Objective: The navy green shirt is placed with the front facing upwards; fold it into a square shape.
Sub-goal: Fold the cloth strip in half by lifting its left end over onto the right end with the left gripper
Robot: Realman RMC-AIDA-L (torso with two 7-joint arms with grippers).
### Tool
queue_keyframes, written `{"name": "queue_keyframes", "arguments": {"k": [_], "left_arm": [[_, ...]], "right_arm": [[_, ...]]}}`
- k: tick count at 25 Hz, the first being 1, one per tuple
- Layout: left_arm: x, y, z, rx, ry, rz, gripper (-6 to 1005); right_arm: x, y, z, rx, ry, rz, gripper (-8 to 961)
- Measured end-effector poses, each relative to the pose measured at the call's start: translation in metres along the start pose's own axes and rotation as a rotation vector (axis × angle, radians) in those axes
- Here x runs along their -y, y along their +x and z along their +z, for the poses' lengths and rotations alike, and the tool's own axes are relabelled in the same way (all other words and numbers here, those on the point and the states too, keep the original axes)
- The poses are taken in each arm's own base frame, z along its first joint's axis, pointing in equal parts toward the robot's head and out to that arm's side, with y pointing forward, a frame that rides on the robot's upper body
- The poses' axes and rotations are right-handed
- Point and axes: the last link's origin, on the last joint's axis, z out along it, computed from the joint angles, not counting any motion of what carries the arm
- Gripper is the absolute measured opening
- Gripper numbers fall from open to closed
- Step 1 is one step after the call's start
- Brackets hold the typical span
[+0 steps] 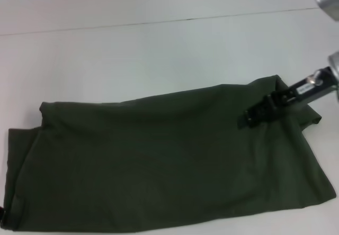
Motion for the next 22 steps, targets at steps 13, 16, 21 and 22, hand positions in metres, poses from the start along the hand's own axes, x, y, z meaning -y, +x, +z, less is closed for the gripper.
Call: {"name": "queue_keyframes", "arguments": {"k": [13,16,21,22], "left_arm": [[-0.003,-0.002,-0.007,-0.071,-0.089,0.059,7],[-0.005,-0.002,-0.012,-0.096,-0.111,0.075,7],[-0.009,0.002,-0.018,-0.158,-0.147,0.1,6],[-0.01,0.003,-0.019,-0.172,-0.158,0.109,6]], "right_arm": [[-0.024,-0.013,0.053,0.026,-0.084,-0.038,477],[-0.027,-0.012,0.066,0.024,-0.104,-0.026,477],[-0.036,-0.01,0.082,-0.01,-0.116,-0.053,476],[-0.037,-0.01,0.083,-0.017,-0.115,-0.057,476]]}}
